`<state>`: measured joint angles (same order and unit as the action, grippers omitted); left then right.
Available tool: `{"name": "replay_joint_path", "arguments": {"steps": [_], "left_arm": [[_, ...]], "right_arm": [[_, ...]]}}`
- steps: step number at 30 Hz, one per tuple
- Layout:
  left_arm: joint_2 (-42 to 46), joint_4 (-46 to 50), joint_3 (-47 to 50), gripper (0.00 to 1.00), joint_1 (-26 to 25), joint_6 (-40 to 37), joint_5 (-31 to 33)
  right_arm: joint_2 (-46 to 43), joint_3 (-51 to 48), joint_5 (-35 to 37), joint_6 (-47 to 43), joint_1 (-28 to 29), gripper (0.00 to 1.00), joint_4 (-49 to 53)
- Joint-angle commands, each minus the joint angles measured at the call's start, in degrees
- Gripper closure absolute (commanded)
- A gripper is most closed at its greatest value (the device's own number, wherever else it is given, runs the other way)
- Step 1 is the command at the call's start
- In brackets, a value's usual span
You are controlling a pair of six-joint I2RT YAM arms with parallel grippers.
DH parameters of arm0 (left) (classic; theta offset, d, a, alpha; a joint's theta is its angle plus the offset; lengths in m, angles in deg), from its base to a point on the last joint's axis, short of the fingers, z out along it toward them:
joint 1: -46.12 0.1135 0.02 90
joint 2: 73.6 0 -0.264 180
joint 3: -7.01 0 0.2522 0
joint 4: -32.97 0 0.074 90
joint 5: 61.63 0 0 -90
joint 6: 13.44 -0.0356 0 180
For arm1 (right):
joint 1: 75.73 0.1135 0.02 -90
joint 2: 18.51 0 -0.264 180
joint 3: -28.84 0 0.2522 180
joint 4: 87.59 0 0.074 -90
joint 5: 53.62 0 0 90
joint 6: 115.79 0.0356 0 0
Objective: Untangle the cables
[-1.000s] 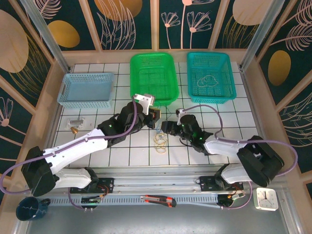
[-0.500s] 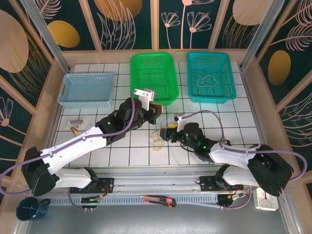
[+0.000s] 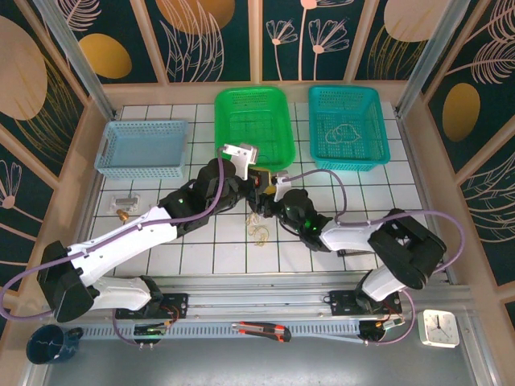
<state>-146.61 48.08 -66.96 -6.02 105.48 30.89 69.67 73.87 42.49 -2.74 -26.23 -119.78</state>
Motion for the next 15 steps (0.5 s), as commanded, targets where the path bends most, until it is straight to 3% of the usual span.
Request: {"name": "replay_joint_path", "arguments": {"steps": [1,5,15], "left_arm": [[1.59,-0.78,-3.0,1.0,-0.32,1.3,-1.29],[2.58,-0.95,-5.97,1.0,-0.2,1.3,-0.58],[1.11,3.82,-22.58,1.0,-0.2,-4.2,3.86]], "right_arm": [[3.58,1.18,5.03,0.8,0.25,0.53,-4.42],[7.29,-0.76,5.74,3.47,0.24,0.68,-6.43],[10.73,-8.16,7.74,10.58,1.09,0.72,-11.65]]}}
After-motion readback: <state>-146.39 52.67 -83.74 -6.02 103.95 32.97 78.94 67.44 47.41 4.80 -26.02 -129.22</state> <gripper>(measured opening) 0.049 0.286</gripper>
